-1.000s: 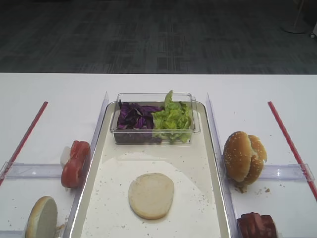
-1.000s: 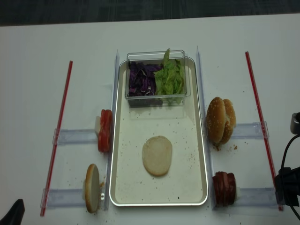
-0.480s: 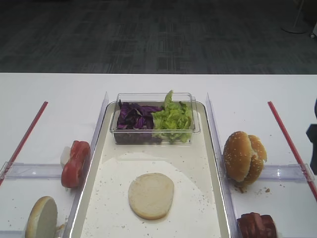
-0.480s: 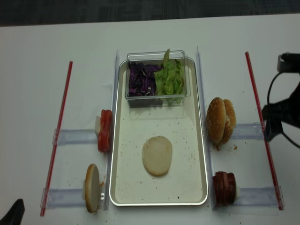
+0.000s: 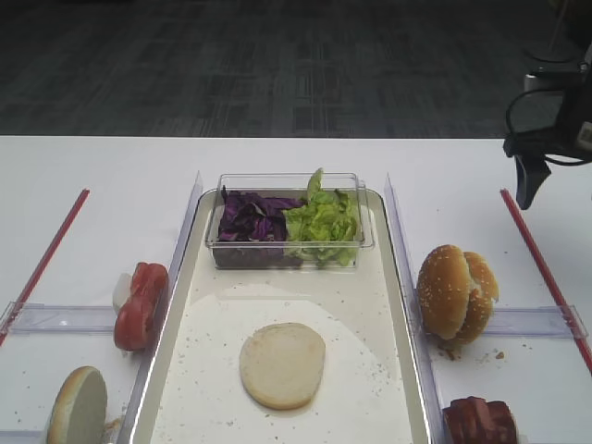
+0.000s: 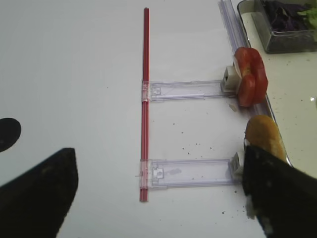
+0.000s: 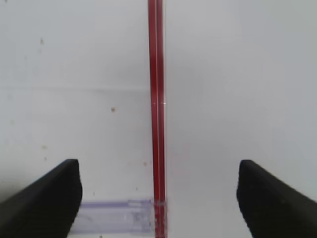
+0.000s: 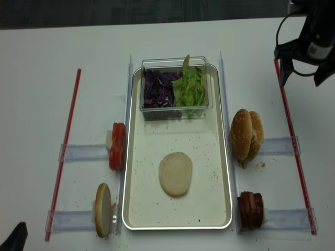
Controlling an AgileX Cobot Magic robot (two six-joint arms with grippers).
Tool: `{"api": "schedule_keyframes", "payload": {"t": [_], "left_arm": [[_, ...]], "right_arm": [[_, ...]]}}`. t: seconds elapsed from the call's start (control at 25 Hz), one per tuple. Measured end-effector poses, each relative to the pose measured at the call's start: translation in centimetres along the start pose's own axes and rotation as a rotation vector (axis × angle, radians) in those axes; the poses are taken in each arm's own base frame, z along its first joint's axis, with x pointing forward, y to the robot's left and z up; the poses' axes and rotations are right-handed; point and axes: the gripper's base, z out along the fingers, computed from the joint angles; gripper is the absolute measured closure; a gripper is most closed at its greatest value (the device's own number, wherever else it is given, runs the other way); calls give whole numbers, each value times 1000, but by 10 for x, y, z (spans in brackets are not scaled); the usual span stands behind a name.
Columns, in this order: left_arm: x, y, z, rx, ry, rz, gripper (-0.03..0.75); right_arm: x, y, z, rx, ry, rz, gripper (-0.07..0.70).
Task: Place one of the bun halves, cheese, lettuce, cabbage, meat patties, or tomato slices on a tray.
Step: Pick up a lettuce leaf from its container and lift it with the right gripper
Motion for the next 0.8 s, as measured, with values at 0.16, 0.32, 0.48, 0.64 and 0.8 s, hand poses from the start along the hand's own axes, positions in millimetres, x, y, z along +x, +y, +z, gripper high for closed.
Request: {"api": "schedule_keyframes", "payload": {"t": [0.16,0.32,0.48,0.64,0.8], "left_arm": [[0,0,0,0,0,0,97],[0,0,0,0,0,0,97],[0,0,0,0,0,0,97],[0,0,0,0,0,0,97],[0,0,0,0,0,0,97]], "right_arm": [[-32,-1,2,1,-50,7,-17],[-41,-1,8,-9,-49,21,-17],[-42,-1,11,-11,-40,32,-17],[-42,2,12,-14,-40,33,-17],[-41,21,13,-11,-36,-13,-17]]}}
